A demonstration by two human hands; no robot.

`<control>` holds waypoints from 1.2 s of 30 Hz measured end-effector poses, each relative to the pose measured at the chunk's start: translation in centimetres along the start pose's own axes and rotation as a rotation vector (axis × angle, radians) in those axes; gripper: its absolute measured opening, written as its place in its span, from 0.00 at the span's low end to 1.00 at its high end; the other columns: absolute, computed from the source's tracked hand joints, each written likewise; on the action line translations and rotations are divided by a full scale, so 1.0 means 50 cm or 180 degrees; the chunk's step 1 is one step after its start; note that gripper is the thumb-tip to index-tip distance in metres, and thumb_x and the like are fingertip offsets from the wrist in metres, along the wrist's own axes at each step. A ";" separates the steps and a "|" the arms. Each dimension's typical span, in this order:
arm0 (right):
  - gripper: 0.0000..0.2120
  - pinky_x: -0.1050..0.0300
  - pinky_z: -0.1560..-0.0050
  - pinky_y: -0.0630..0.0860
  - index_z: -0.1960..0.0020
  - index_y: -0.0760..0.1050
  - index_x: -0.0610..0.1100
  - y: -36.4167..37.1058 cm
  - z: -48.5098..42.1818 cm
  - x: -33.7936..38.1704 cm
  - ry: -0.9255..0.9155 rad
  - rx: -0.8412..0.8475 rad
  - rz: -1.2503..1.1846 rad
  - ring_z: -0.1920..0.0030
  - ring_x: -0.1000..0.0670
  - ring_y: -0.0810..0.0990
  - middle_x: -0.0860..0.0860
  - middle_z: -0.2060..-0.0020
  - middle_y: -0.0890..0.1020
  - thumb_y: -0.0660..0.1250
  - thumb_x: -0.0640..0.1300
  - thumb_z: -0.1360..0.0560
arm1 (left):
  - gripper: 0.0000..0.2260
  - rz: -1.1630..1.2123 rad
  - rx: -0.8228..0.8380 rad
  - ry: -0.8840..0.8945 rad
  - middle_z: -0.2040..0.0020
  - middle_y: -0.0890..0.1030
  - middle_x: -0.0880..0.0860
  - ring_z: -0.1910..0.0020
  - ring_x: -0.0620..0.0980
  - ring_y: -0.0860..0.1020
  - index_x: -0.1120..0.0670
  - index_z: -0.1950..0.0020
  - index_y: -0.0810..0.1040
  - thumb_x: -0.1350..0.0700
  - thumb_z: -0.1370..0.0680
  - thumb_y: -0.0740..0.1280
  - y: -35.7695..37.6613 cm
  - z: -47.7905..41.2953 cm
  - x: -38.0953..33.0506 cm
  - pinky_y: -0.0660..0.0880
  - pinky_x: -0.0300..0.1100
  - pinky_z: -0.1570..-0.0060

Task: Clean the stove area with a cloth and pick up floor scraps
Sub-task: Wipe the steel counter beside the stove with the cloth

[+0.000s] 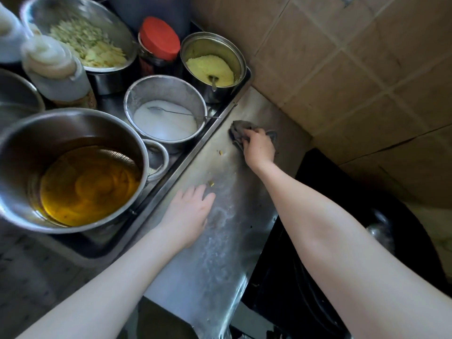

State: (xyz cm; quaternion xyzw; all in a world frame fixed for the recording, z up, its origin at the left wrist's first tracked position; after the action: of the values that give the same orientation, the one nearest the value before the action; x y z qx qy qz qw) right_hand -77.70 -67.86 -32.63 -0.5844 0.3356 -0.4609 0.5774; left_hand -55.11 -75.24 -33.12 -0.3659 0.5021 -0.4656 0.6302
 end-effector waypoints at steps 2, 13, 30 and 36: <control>0.17 0.47 0.46 0.73 0.33 0.72 0.50 0.007 0.032 0.013 -0.0021 0.0035 -0.0004 0.40 0.38 0.72 0.42 0.36 0.71 0.57 0.44 0.21 | 0.23 -0.0030 0.0052 0.0005 0.27 0.60 0.57 0.31 0.56 0.64 0.52 0.28 0.59 0.54 0.22 0.59 0.006 0.031 0.007 0.63 0.47 0.39; 0.15 0.47 0.50 0.74 0.35 0.73 0.50 0.028 0.219 0.082 -0.0053 0.0123 -0.0033 0.43 0.38 0.71 0.43 0.38 0.72 0.57 0.45 0.21 | 0.23 -0.0142 0.0227 0.0104 0.27 0.62 0.58 0.32 0.59 0.65 0.53 0.29 0.60 0.55 0.23 0.60 0.024 0.137 0.042 0.66 0.50 0.40; 0.15 0.45 0.49 0.75 0.34 0.73 0.49 0.064 0.426 0.105 -0.0096 0.0138 -0.0215 0.40 0.39 0.71 0.44 0.34 0.71 0.59 0.46 0.20 | 0.21 -0.0192 0.0215 0.0300 0.28 0.63 0.57 0.33 0.57 0.66 0.53 0.29 0.62 0.56 0.22 0.60 0.020 0.238 0.046 0.67 0.49 0.40; 0.15 0.45 0.53 0.75 0.36 0.73 0.47 0.074 0.429 0.100 -0.0134 0.0123 -0.0212 0.40 0.39 0.70 0.43 0.36 0.71 0.61 0.44 0.22 | 0.20 -0.0191 0.0171 0.0330 0.28 0.64 0.57 0.33 0.58 0.66 0.53 0.31 0.63 0.56 0.23 0.60 0.014 0.240 0.043 0.67 0.49 0.41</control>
State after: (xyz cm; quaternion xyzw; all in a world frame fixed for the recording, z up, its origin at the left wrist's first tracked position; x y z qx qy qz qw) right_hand -55.59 -65.03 -33.54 -0.5936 0.2947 -0.4738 0.5799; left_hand -43.13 -77.16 -31.66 -0.3392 0.5102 -0.5159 0.5988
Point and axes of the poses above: each hand's wrist, its own z-axis away from the middle knuckle, its own y-axis out of the palm, x = y × z, the point moved 5 cm from there along -z, towards the middle knuckle
